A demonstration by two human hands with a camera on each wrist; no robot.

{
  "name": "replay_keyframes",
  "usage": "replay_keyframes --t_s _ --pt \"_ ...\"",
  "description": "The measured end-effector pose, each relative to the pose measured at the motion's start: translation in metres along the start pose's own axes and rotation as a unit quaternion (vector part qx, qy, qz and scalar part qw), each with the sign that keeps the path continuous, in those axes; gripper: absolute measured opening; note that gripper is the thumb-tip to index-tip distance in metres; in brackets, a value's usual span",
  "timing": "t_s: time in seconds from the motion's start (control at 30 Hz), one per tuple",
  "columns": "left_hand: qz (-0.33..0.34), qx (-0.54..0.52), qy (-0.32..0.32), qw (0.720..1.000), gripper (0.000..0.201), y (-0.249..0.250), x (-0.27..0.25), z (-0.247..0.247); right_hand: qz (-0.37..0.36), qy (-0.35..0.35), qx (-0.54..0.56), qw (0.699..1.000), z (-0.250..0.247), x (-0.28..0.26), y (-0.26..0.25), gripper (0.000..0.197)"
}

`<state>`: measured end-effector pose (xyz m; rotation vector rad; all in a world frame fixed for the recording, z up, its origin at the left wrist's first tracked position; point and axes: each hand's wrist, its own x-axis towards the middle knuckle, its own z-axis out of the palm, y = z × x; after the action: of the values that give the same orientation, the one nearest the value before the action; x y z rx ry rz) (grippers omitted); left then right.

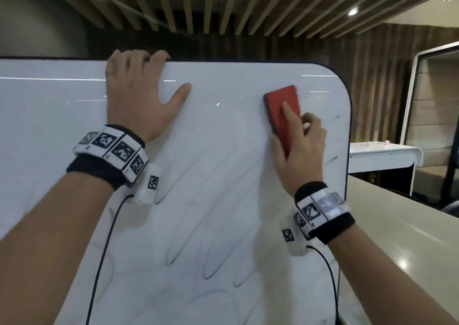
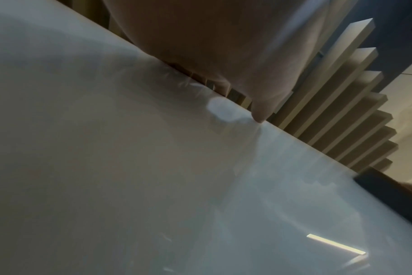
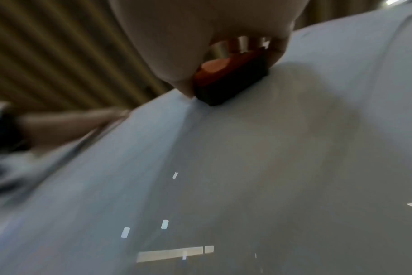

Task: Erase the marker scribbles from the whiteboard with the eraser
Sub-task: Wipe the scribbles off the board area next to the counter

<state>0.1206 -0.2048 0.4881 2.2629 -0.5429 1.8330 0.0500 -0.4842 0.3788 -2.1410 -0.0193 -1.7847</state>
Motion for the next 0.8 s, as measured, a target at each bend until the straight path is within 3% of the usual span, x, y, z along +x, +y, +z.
replay_keyframes --t_s 0.07,0.1,0.13,0.2,0.27,0.3,0.33,0.4,0.5,0.57,0.67,0.73,0.8 --pt "0.0 0.0 -0.004 1.0 0.062 0.001 -0.001 0.0 -0.151 -0.07 -0.023 0.986 0.0 -0.025 0.005 0.052" --pt "0.0 -0.002 -0.005 1.0 0.062 0.002 -0.001 0.0 -0.179 -0.081 -0.039 0.98 -0.006 -0.021 0.016 0.051" --pt "-0.003 -0.005 -0.005 1.0 0.061 0.002 -0.001 0.0 -0.156 -0.064 -0.047 0.984 -0.013 -0.011 0.03 0.052" --pt "-0.004 -0.01 -0.003 1.0 0.06 0.002 -0.001 -0.001 -0.009 0.003 -0.025 1.0 -0.03 0.016 0.061 0.059" --pt "-0.002 -0.007 -0.001 1.0 0.061 0.002 0.0 -0.002 0.132 0.051 0.007 0.99 -0.042 0.033 0.082 0.062" --pt "0.0 -0.006 -0.003 1.0 0.061 0.002 0.0 -0.002 0.154 0.059 0.0 0.986 -0.04 0.03 0.083 0.062" --pt "0.001 -0.005 -0.005 1.0 0.061 0.002 -0.001 -0.003 0.138 0.062 -0.006 0.989 -0.036 0.02 0.077 0.061" --pt "0.0 -0.002 -0.01 1.0 0.062 0.003 -0.001 -0.003 0.035 0.035 -0.014 0.999 -0.021 -0.019 0.056 0.059" --pt "0.0 -0.007 -0.016 1.0 0.063 0.003 0.0 -0.004 -0.096 -0.085 -0.026 0.991 -0.008 -0.08 0.039 0.055" --pt "-0.001 -0.01 -0.018 1.0 0.065 0.003 0.001 -0.005 -0.122 -0.103 -0.035 0.986 -0.016 -0.073 0.051 0.052" --pt "0.0 -0.009 -0.018 1.0 0.066 0.002 0.001 -0.008 0.027 0.005 0.006 1.0 -0.033 -0.029 0.08 0.058" --pt "-0.001 -0.007 -0.016 1.0 0.067 0.002 0.0 -0.01 0.176 0.068 0.038 0.981 -0.037 -0.012 0.087 0.06" --pt "-0.001 -0.002 -0.01 1.0 0.067 0.002 0.0 -0.01 0.198 0.098 0.023 0.975 -0.024 -0.025 0.064 0.06"
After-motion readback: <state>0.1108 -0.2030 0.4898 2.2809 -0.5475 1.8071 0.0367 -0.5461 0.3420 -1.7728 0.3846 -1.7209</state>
